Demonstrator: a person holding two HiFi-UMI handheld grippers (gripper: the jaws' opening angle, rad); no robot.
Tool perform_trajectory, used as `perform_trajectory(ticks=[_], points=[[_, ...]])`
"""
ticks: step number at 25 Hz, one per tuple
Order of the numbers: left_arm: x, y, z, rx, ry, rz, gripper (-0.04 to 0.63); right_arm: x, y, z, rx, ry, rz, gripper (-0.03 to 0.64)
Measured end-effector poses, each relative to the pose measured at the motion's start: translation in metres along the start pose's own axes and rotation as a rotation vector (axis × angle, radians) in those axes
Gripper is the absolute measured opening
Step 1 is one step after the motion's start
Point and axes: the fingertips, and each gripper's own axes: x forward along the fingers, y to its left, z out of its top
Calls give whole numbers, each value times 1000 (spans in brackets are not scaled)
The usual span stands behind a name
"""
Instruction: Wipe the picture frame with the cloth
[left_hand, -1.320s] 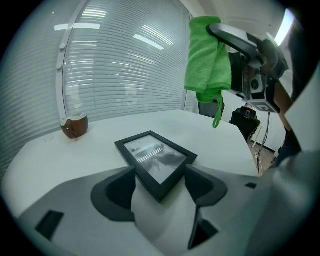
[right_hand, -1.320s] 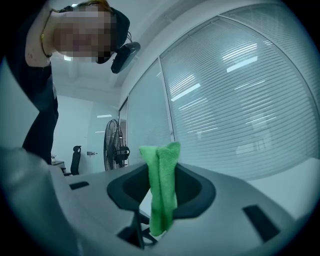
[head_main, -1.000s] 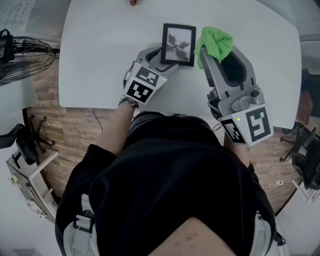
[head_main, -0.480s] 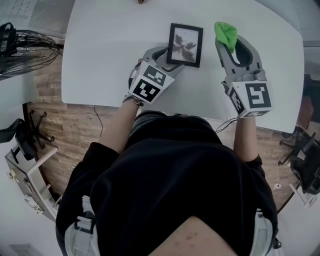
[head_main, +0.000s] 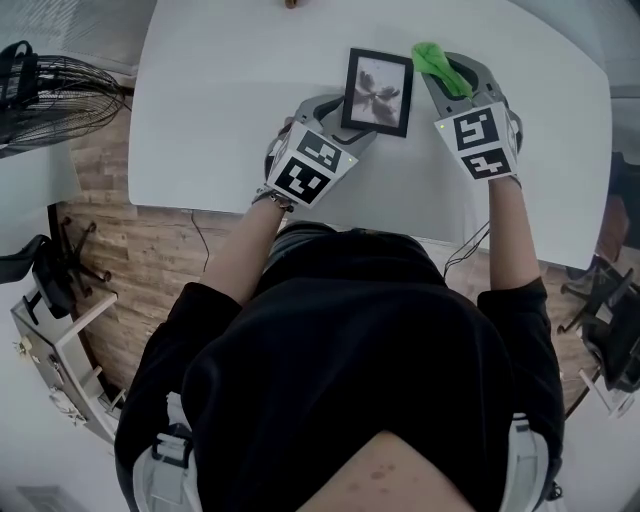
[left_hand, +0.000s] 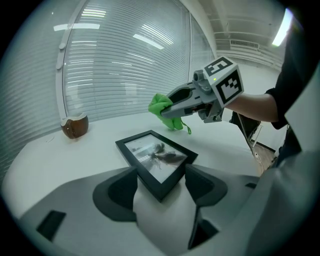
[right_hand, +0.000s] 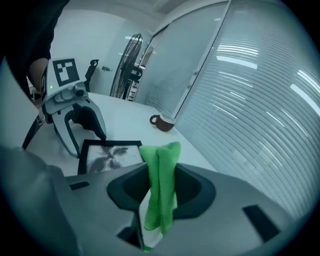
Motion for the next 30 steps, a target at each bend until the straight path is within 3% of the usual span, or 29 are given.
perform_trajectory(ticks=[5, 17, 24, 30], points=[[1, 0, -1, 2, 0, 3, 310, 26, 5, -15, -114, 92, 46, 121], [1, -1, -1, 4, 6, 2, 310, 53, 17, -24, -257, 164, 79, 119], [1, 0, -1, 4, 1, 7, 310, 52, 19, -25, -271, 151, 84, 109], [2, -1, -2, 7, 3, 7, 311, 51, 21, -27, -203, 157, 109, 109]])
